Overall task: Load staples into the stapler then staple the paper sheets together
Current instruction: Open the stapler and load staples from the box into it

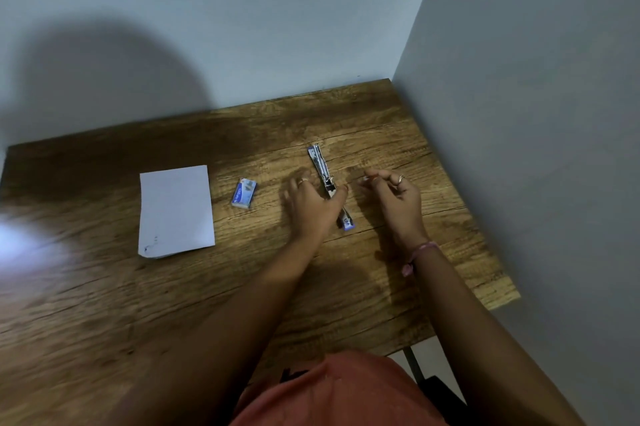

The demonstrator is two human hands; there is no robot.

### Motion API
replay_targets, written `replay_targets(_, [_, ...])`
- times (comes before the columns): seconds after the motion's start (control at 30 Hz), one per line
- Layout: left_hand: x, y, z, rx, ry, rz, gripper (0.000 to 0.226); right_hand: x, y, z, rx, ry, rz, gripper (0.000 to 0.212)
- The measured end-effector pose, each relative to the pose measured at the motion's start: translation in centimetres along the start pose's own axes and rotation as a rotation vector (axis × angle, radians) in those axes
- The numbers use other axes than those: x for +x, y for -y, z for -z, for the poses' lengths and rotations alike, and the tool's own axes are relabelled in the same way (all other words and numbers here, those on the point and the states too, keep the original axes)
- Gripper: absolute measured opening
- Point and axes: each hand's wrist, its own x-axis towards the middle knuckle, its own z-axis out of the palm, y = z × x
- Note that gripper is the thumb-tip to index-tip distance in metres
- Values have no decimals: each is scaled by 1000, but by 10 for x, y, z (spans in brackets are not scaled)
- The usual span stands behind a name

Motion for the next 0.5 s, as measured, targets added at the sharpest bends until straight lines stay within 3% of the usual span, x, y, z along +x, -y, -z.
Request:
replay_targets(0.13, [7,-6,-4,219,-12,-42,63,7,-4,-1,21,25,-37,17])
replay_targets(0.5, [19,-9,6,284,-20,-154,27,10,-7,1,59,10,-128,20])
